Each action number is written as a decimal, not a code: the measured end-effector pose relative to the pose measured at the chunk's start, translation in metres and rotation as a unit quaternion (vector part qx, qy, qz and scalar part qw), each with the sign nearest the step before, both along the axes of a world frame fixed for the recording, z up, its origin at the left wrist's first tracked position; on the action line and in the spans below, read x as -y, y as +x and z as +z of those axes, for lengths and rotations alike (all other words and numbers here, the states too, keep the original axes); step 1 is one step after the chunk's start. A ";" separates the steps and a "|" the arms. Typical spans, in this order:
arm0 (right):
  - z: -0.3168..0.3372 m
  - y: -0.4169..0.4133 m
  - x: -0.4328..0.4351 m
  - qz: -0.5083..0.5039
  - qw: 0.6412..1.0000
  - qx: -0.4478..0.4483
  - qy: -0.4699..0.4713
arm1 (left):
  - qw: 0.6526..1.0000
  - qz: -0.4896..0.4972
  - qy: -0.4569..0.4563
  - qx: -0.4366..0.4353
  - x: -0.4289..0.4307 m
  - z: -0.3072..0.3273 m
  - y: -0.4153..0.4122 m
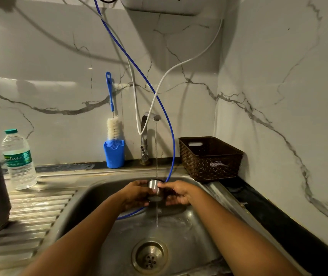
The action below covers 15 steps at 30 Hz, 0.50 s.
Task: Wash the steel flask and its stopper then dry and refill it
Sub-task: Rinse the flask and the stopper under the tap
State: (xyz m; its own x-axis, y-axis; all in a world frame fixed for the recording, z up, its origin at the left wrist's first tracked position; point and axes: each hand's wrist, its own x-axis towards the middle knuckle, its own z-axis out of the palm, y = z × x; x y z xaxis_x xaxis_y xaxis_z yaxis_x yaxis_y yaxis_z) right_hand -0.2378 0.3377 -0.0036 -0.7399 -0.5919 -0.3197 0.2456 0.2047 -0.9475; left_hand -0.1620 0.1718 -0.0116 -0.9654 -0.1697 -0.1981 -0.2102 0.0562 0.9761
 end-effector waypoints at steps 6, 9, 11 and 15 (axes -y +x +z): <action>-0.006 -0.010 -0.004 0.010 0.996 -0.044 -0.078 | 0.995 -0.013 0.043 -0.084 -0.002 -0.004 0.000; -0.006 -0.012 -0.006 0.013 0.993 -0.059 -0.100 | 0.993 0.004 0.068 -0.100 -0.002 -0.003 0.000; -0.006 -0.011 -0.002 0.019 0.992 -0.061 -0.105 | 0.991 0.027 0.073 -0.111 -0.005 -0.002 -0.001; -0.009 -0.011 0.007 0.003 0.993 -0.088 -0.080 | 0.989 0.056 0.056 -0.124 -0.015 -0.002 -0.005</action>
